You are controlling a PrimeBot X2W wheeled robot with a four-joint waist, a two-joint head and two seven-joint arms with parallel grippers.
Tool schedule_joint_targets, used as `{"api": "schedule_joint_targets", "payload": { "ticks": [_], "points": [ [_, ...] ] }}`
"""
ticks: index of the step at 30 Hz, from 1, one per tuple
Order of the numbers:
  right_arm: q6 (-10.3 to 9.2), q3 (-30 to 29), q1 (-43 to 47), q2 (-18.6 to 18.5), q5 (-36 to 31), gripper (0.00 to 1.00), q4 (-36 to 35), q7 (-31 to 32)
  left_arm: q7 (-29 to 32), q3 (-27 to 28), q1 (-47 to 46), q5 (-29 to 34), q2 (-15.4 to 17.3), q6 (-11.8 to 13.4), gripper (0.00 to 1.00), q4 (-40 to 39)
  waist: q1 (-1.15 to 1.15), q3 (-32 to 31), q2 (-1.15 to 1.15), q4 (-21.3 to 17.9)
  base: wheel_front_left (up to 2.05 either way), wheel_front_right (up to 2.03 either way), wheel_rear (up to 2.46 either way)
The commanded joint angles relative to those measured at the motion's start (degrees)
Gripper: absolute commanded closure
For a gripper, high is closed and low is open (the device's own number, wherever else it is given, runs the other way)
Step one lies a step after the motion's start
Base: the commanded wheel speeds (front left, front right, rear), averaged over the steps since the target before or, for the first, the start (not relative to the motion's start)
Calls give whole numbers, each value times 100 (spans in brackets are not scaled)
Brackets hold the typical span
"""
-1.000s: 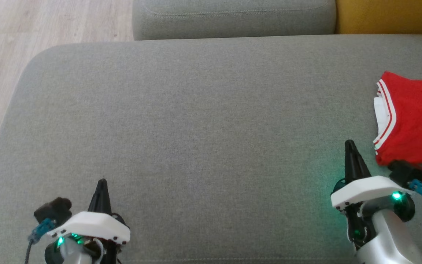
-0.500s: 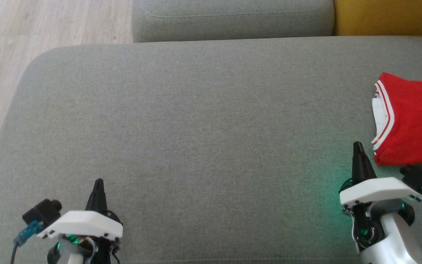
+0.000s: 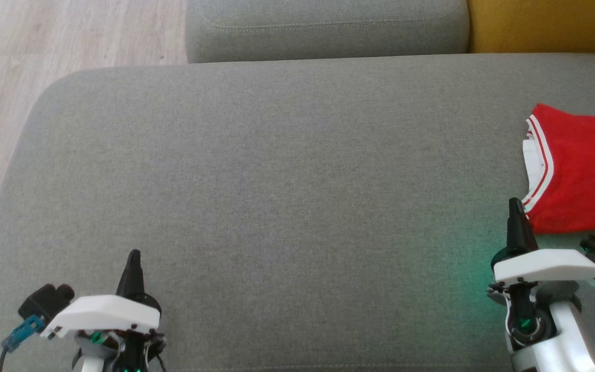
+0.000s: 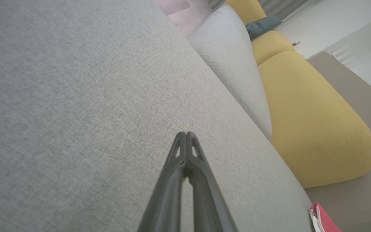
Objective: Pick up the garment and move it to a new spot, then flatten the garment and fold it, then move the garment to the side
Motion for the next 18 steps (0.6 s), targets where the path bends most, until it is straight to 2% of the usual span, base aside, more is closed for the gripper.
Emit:
{"api": "schedule_joint_targets", "payload": {
  "ticks": [1,18],
  "points": [
    [18,27,-88,-22,205,100,-265,38,49,151,-280,-179,58,-75,100,-213,0,-5,0,-2,0,0,0],
    [24,-100,98,-25,1431,100,-612,342,353,368,-303,-1301,69,-258,100,-334,0,-61,0,-23,0,0,0]
  ]
}}
